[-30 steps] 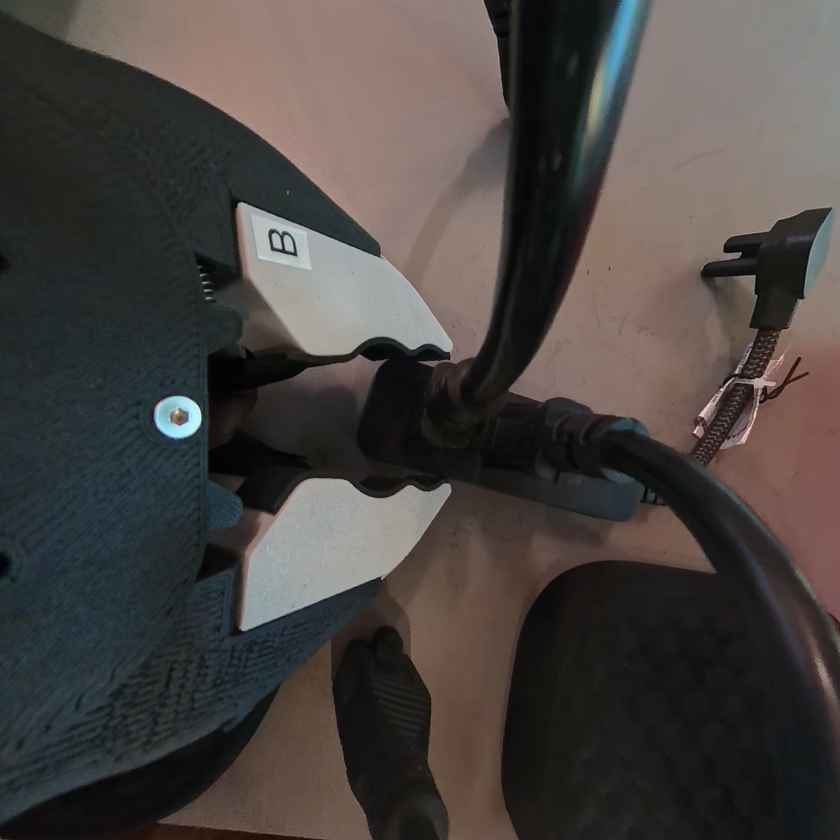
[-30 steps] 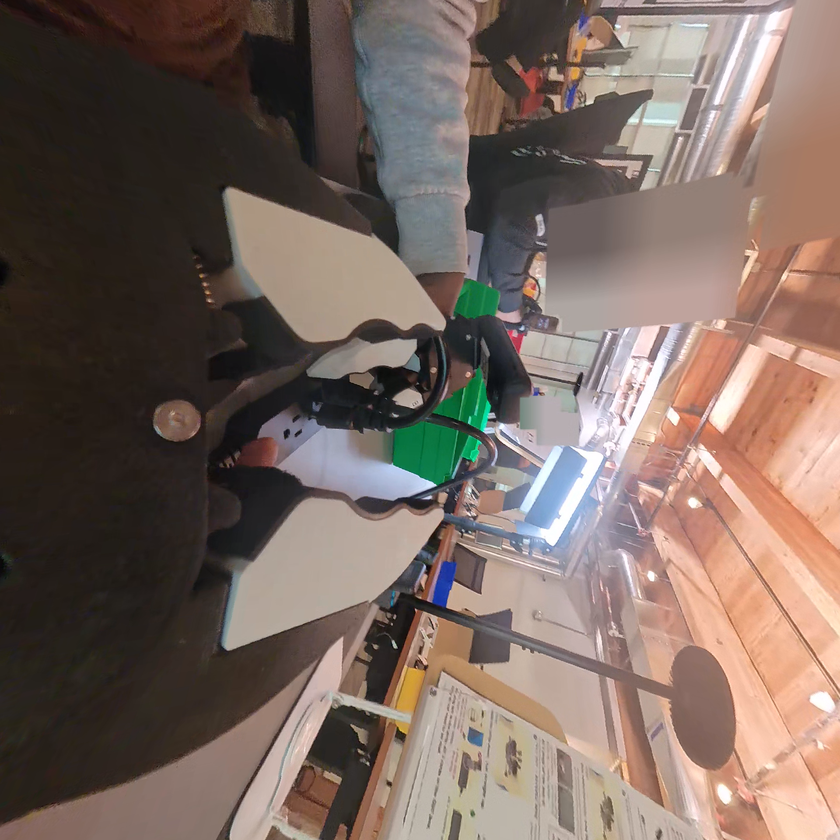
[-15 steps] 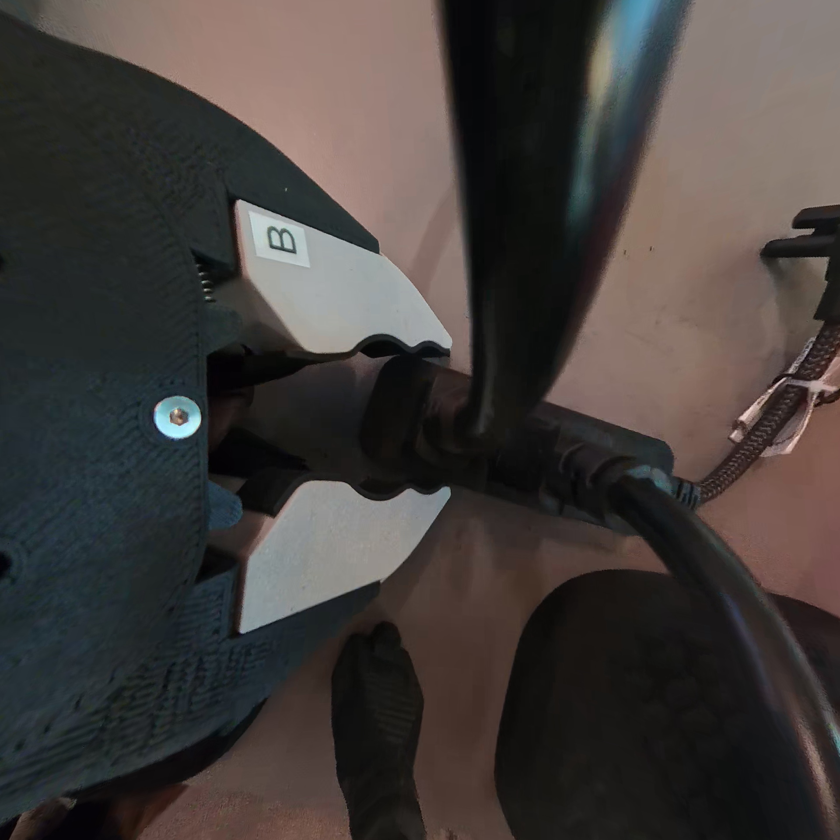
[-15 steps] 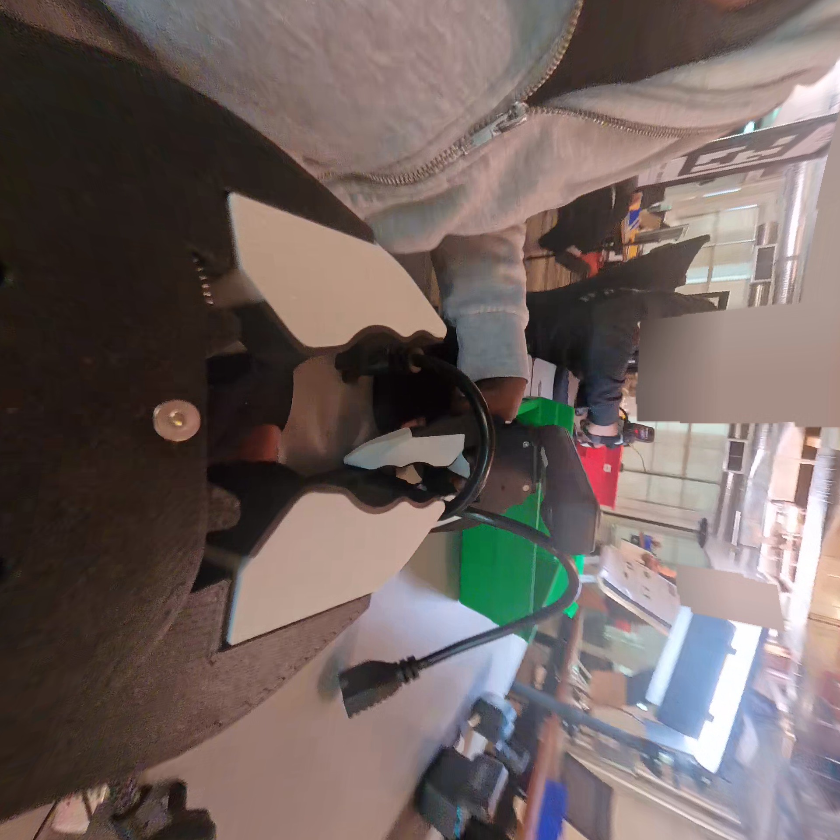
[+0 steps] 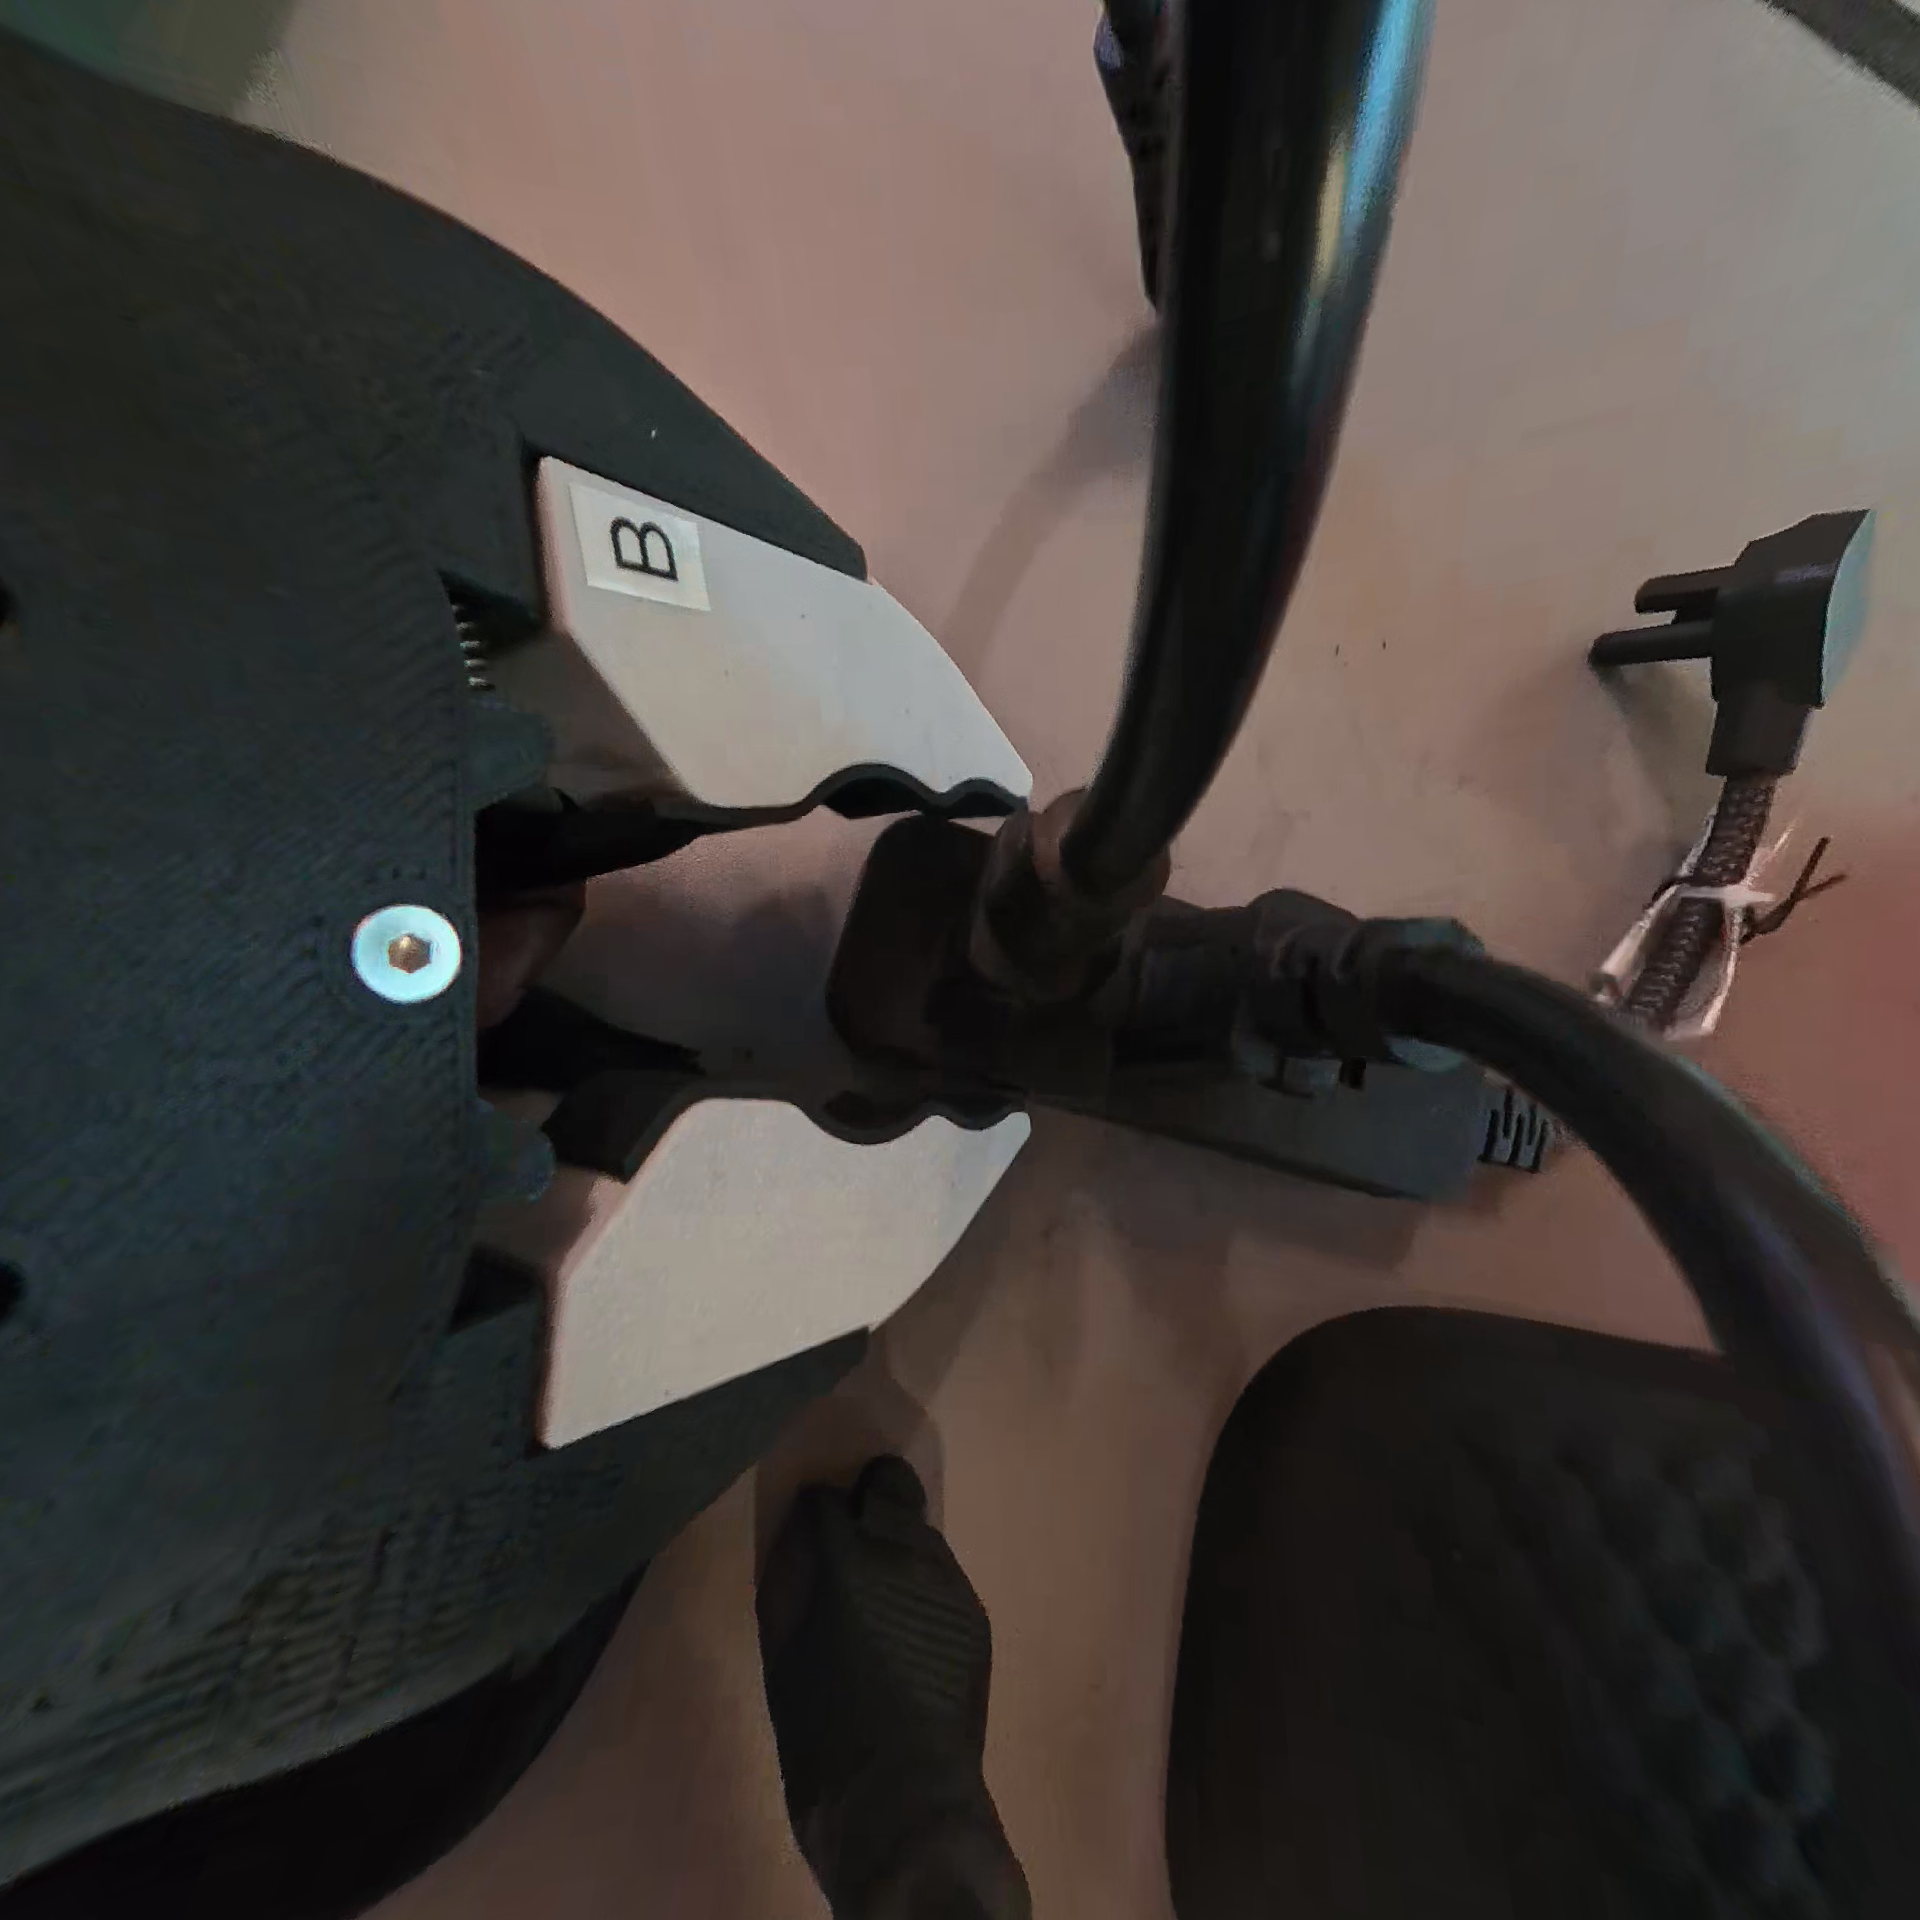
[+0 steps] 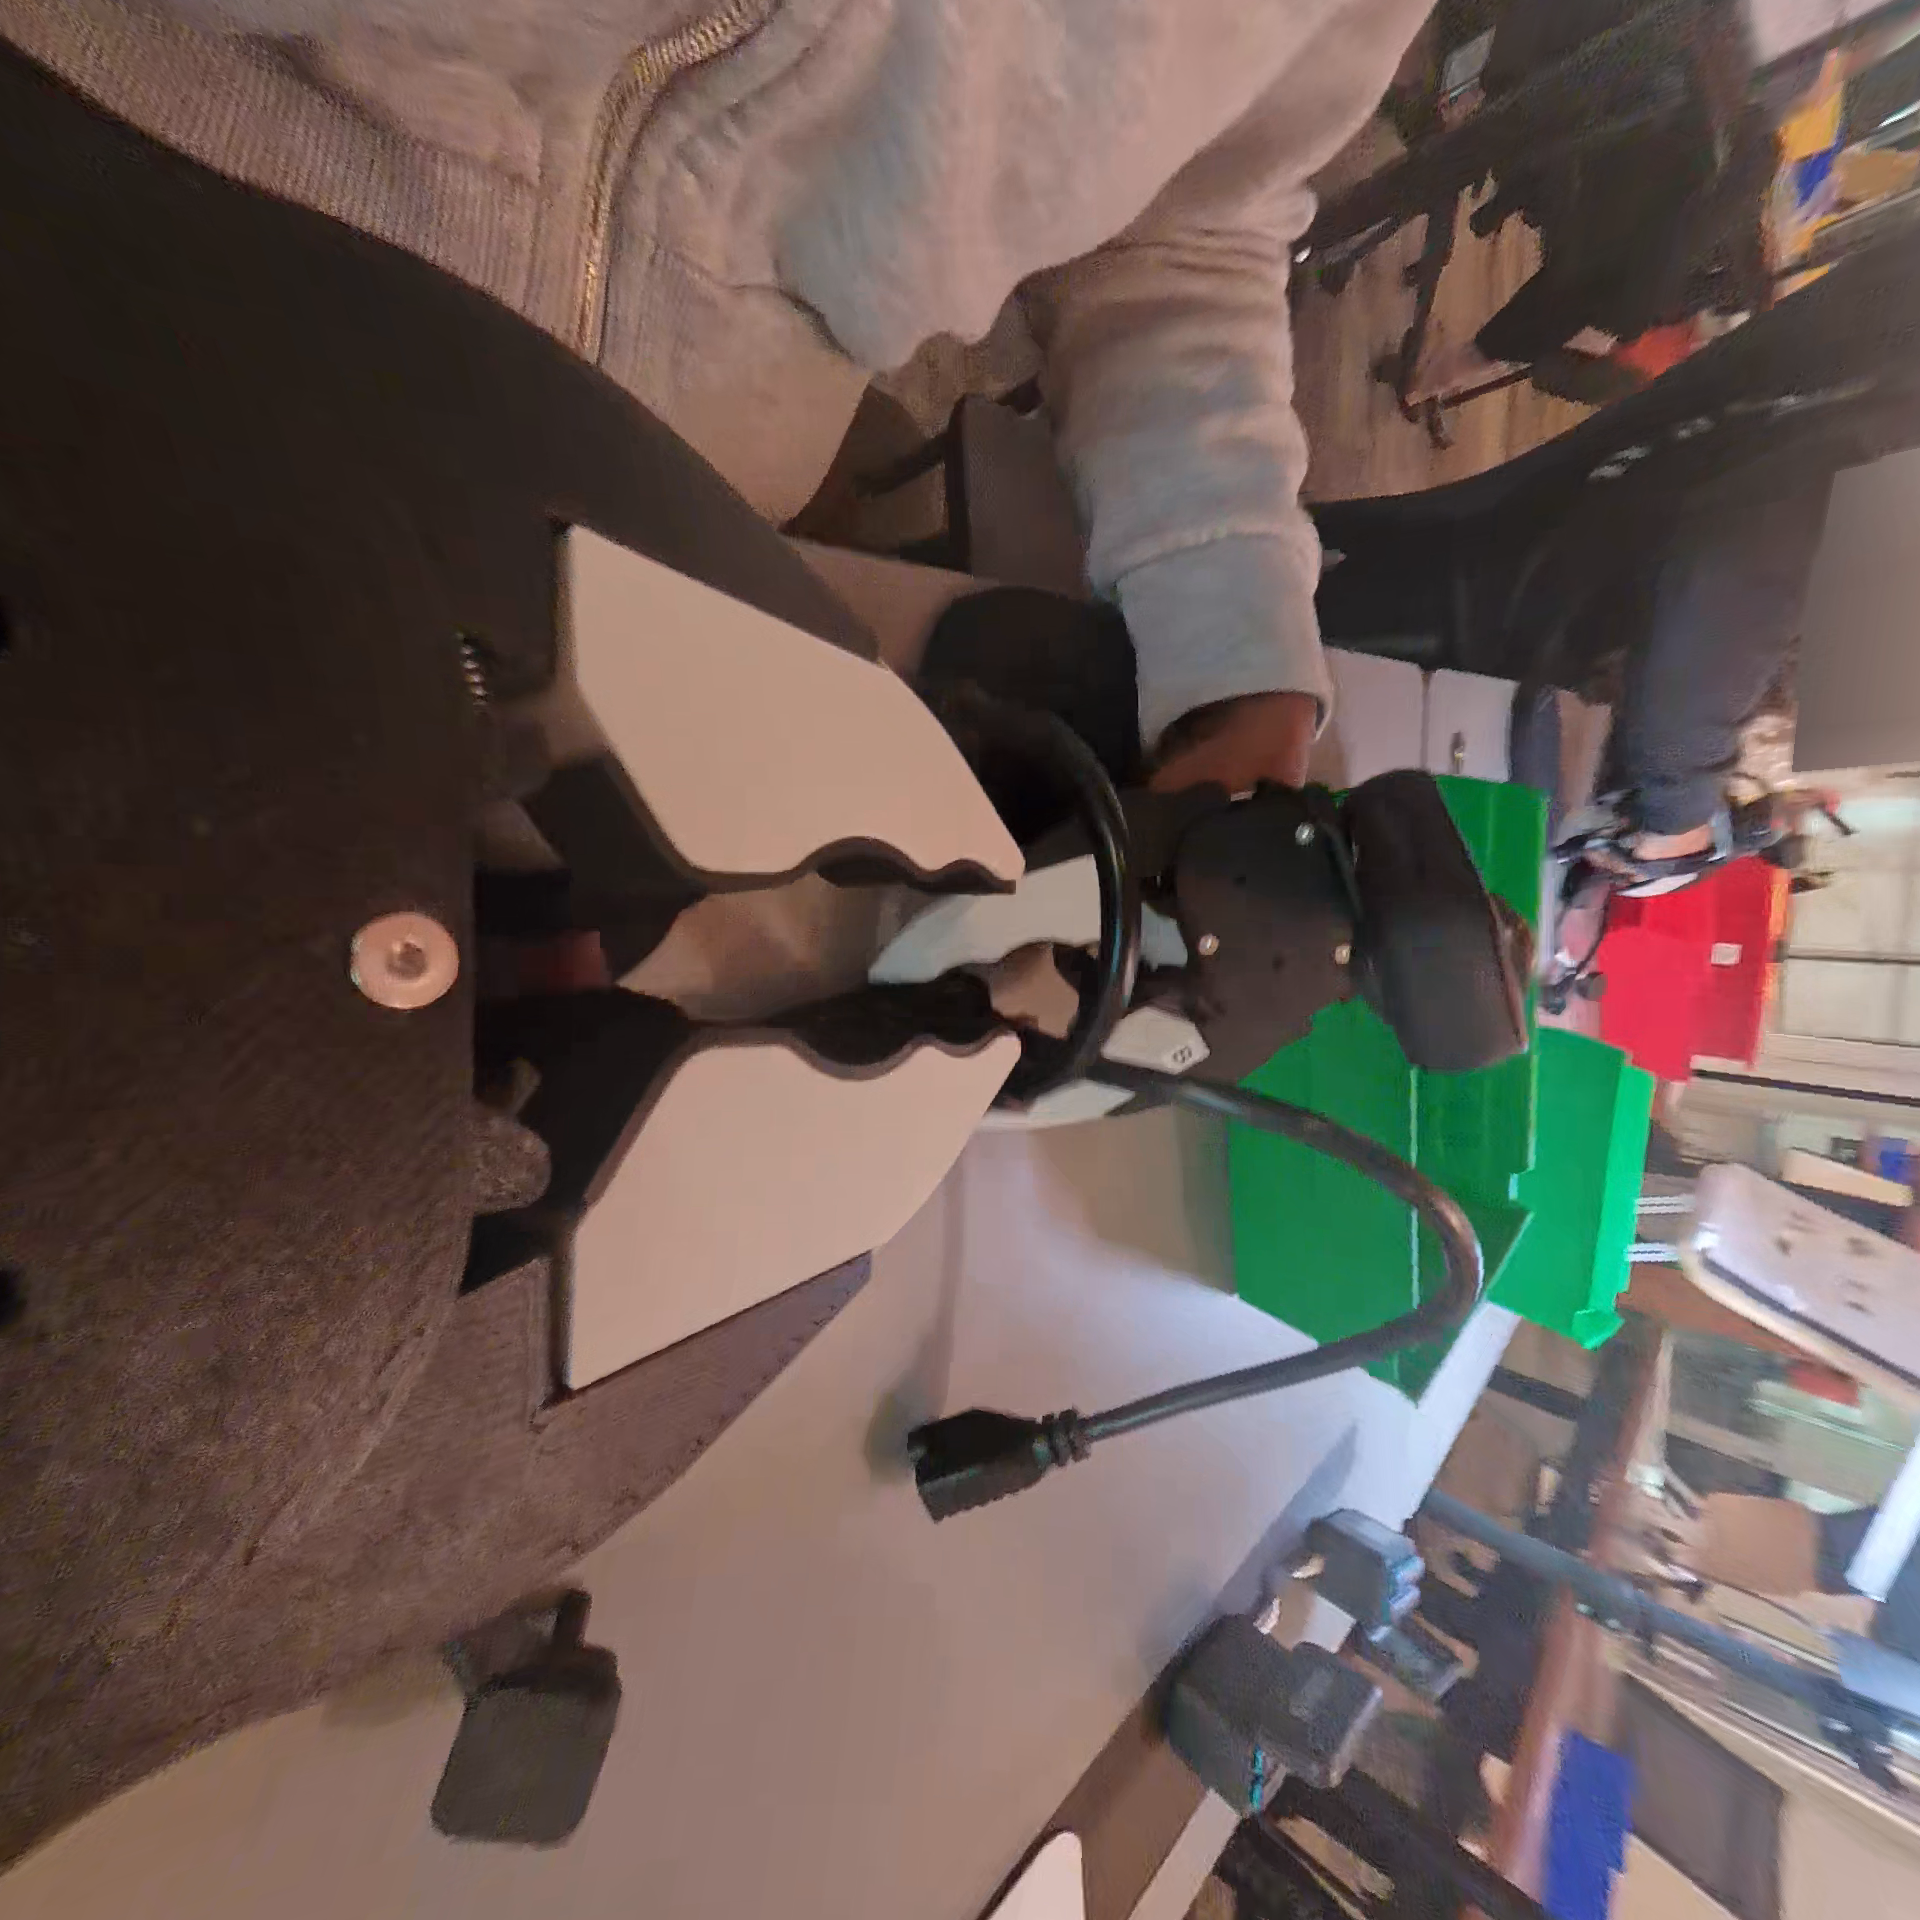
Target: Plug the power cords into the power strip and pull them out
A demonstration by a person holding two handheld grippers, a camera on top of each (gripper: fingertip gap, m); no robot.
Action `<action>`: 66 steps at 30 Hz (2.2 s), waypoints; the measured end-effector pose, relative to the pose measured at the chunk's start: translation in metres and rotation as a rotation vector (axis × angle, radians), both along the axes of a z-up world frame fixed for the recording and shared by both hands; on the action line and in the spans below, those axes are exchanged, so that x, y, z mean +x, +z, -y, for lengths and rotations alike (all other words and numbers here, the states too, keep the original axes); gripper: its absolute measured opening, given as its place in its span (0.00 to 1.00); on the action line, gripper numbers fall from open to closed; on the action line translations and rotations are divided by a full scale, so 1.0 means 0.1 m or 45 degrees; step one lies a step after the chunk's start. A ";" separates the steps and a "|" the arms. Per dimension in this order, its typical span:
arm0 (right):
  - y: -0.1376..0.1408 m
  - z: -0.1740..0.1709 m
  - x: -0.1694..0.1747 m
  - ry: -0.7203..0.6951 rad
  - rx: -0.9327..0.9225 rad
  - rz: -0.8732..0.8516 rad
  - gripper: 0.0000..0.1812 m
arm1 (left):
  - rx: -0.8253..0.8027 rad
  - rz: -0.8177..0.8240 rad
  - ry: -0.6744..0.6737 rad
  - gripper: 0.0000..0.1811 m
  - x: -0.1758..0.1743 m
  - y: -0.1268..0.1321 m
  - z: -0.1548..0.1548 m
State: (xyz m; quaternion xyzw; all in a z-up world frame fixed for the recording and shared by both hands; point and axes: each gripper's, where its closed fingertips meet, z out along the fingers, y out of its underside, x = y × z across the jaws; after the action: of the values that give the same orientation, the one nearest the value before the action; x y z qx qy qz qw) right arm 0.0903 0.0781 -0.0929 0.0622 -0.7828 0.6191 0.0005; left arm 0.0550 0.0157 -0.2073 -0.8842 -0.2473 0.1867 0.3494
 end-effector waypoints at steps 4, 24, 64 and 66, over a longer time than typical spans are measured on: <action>-0.20 0.28 -0.24 0.093 0.273 -0.075 0.22 | 0.152 0.068 -0.024 0.27 0.02 0.09 -0.02; -0.54 0.45 -0.27 0.178 0.360 0.051 0.09 | 0.281 0.172 -0.106 0.19 0.08 0.14 -0.08; -0.68 0.43 -0.24 0.227 0.482 0.112 0.14 | 0.227 0.105 -0.186 0.20 0.13 0.14 -0.14; -0.69 0.36 -0.26 0.237 0.509 0.203 0.14 | 0.229 0.106 -0.186 0.20 0.13 0.14 -0.14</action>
State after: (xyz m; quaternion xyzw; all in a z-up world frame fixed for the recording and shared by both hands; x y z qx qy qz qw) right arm 0.0646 0.0420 -0.1617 0.0841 -0.8782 0.4523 -0.1307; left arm 0.0678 0.0298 -0.1934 -0.8719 -0.2122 0.1010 0.4295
